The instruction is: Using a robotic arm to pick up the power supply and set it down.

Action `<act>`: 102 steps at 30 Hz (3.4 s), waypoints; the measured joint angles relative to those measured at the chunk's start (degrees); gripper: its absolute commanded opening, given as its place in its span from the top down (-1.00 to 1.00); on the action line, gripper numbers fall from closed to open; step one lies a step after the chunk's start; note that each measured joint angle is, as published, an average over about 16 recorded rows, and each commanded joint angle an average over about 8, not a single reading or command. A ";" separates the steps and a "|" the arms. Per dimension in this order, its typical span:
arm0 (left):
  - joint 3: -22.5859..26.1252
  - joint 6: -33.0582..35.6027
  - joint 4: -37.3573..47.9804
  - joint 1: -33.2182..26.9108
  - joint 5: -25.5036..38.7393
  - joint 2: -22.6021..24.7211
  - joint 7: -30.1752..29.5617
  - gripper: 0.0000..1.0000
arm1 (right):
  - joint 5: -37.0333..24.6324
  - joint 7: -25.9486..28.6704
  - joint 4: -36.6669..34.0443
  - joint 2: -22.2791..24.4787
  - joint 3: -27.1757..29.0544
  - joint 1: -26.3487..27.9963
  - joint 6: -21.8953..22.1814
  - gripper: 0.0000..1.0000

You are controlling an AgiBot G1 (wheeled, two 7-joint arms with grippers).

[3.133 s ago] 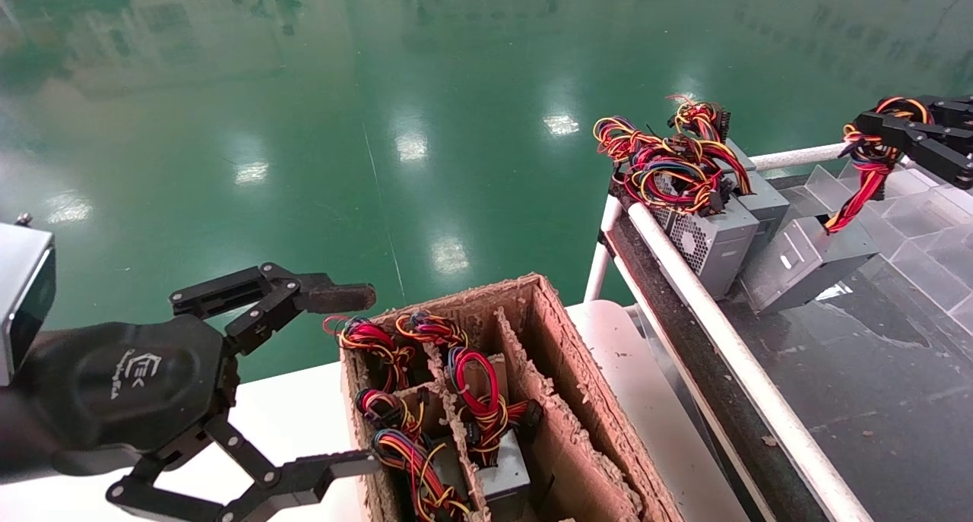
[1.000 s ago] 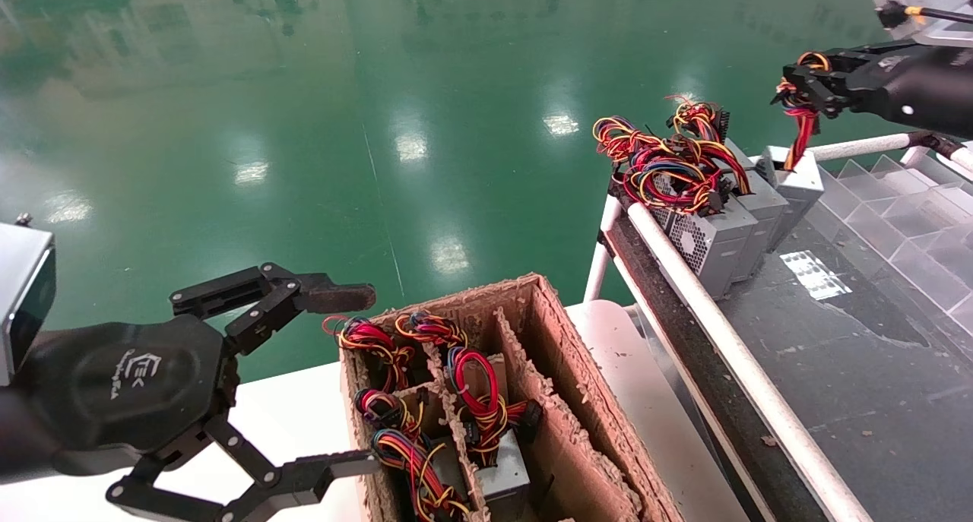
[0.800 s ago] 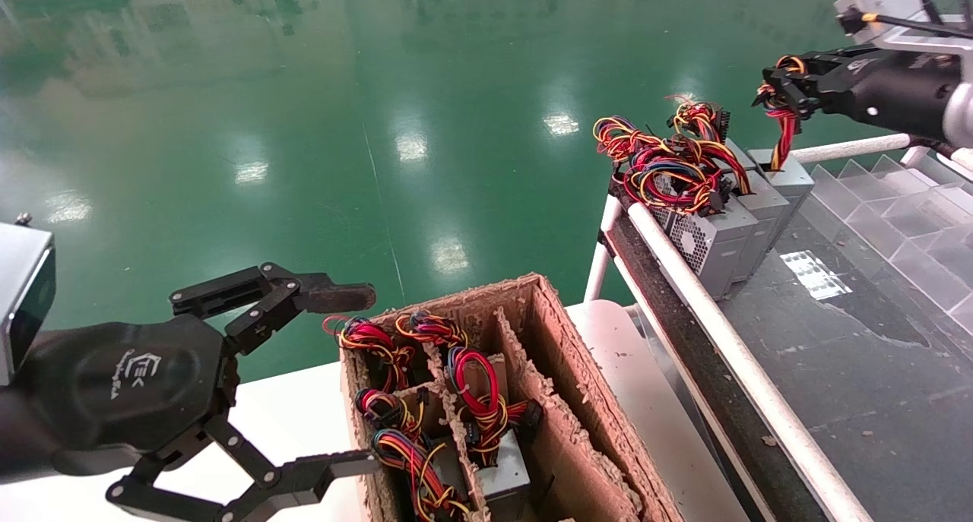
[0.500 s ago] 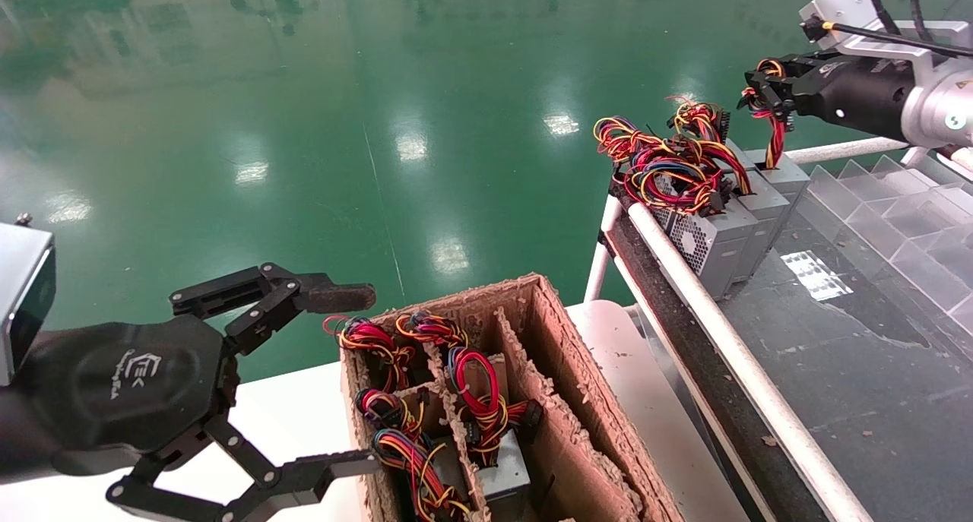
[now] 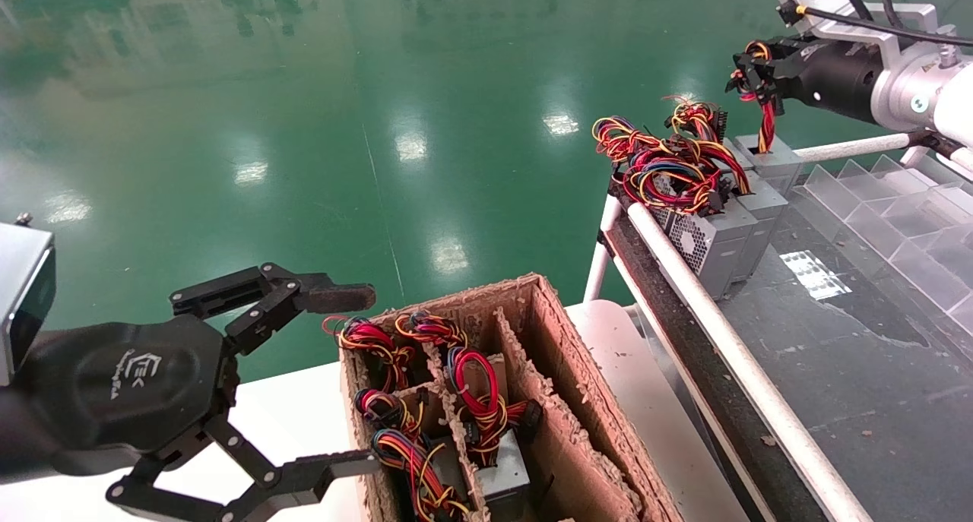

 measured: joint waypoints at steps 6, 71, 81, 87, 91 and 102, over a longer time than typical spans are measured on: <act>0.01 -0.01 0.00 0.00 -0.01 -0.01 0.01 -1.00 | -0.20 -0.36 0.10 -0.66 -0.14 -0.26 0.74 0.29; 0.14 -0.04 0.06 -0.04 -0.10 -0.05 0.09 -1.00 | 26.50 17.57 26.35 16.52 12.70 -15.60 -30.31 -1.00; 0.16 -0.05 0.06 -0.05 -0.12 -0.06 0.10 -1.00 | 30.34 19.35 38.77 20.56 12.77 -24.37 -35.93 -1.00; 0.17 -0.06 0.06 -0.05 -0.13 -0.06 0.10 -1.00 | 32.64 20.41 46.20 22.97 12.81 -29.63 -39.29 -1.00; 0.17 -0.06 0.06 -0.05 -0.13 -0.06 0.11 -1.00 | 34.18 21.12 51.16 24.58 12.83 -33.13 -41.53 -1.00; 0.19 -0.07 0.06 -0.06 -0.14 -0.07 0.11 -1.00 | 37.06 22.45 60.46 27.60 12.89 -39.70 -45.73 -1.00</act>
